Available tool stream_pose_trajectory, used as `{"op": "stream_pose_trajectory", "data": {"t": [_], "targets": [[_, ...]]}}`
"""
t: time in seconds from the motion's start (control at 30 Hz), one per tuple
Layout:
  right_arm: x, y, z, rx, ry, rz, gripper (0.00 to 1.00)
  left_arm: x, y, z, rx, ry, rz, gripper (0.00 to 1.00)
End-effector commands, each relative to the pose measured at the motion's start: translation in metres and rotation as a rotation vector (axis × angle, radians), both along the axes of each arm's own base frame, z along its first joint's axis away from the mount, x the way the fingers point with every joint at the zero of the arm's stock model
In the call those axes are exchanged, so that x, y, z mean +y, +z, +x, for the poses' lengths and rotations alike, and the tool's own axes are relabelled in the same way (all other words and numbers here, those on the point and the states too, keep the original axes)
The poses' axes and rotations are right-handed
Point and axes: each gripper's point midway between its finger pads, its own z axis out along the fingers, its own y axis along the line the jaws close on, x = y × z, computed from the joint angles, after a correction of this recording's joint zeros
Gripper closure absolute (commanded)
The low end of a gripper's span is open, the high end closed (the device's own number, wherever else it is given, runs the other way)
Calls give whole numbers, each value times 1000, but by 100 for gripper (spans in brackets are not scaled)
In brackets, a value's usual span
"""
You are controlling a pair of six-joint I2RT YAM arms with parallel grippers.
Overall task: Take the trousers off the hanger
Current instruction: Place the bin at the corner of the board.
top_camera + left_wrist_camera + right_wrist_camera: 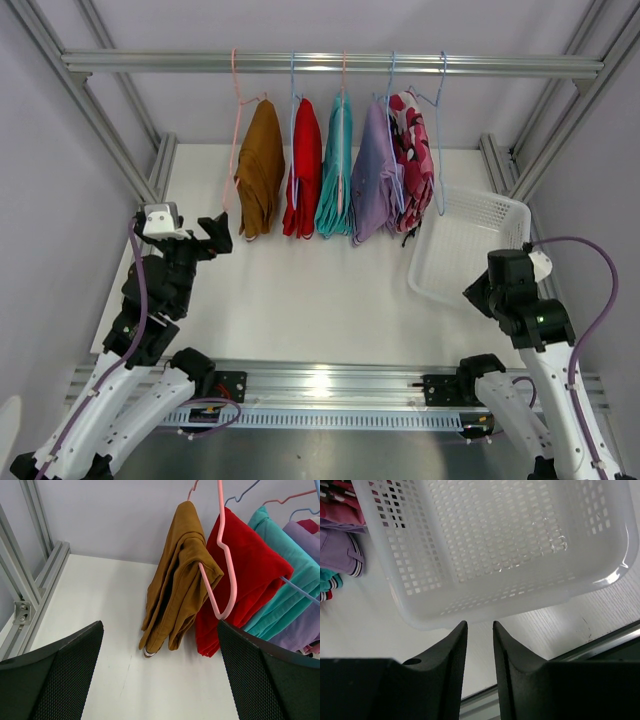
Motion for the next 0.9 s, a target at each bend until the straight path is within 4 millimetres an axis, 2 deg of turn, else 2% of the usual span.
{"op": "stream_pose_trajectory", "data": {"t": [0.0,0.07,0.17,0.3,0.43,0.5,0.6,0.7,0.87], "targets": [[-7,-7,-15,1,-107,38,68,-4,19,-5,-41,-35,-21,0],[2,-17,-22,48,-73,73,69,-4,21,-6,-45,-37,-27,1],[1,-25,-31,81,-74,67,69,-4,21,-7,-48,-40,-29,1],[4,-33,-39,114,-76,89,62,-4,21,-7,-48,-40,-31,0],[5,-37,-41,142,-90,86,49,-5,21,-7,-48,-42,-32,1],[6,-39,-41,144,-98,92,45,-5,16,-6,-38,-42,-27,1],[9,-45,-37,143,-106,109,44,-5,21,-7,-48,-43,-32,1],[9,-56,-30,145,-126,108,44,-5,20,-7,-49,-43,-33,0],[5,-62,-14,131,-156,84,41,-5,19,-6,-46,-40,-27,1]]}}
